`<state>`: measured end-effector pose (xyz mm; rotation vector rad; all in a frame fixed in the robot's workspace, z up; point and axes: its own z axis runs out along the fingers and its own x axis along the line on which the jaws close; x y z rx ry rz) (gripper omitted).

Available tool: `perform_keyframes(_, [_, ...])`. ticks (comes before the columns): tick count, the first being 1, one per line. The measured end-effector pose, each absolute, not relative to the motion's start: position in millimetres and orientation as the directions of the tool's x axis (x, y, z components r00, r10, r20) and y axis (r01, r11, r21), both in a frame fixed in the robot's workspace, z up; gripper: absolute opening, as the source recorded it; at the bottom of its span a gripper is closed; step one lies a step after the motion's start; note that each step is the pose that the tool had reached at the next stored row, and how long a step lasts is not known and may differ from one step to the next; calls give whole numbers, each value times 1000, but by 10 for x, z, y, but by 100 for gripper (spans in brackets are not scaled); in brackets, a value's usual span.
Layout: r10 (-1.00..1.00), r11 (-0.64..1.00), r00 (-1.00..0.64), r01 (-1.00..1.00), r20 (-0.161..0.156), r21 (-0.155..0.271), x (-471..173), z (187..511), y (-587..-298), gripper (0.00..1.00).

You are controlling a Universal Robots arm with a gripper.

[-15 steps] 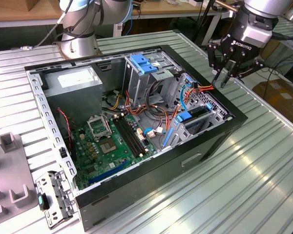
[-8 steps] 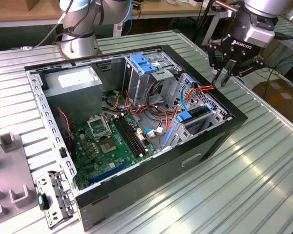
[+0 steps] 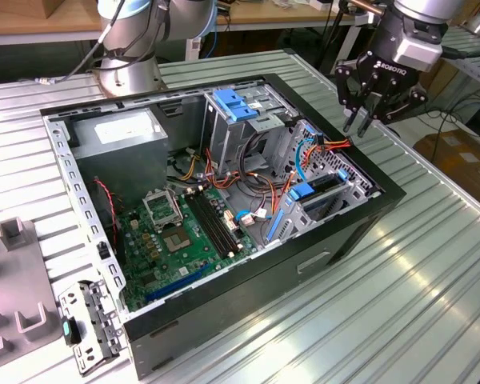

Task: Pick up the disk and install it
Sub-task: 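Insert the first disk wire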

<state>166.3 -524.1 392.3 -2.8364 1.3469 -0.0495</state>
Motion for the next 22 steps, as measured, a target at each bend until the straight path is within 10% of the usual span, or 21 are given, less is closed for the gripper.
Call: perform_keyframes(22, [-635,-773,772,-634,28,-15,1672,3854,-5235,31])
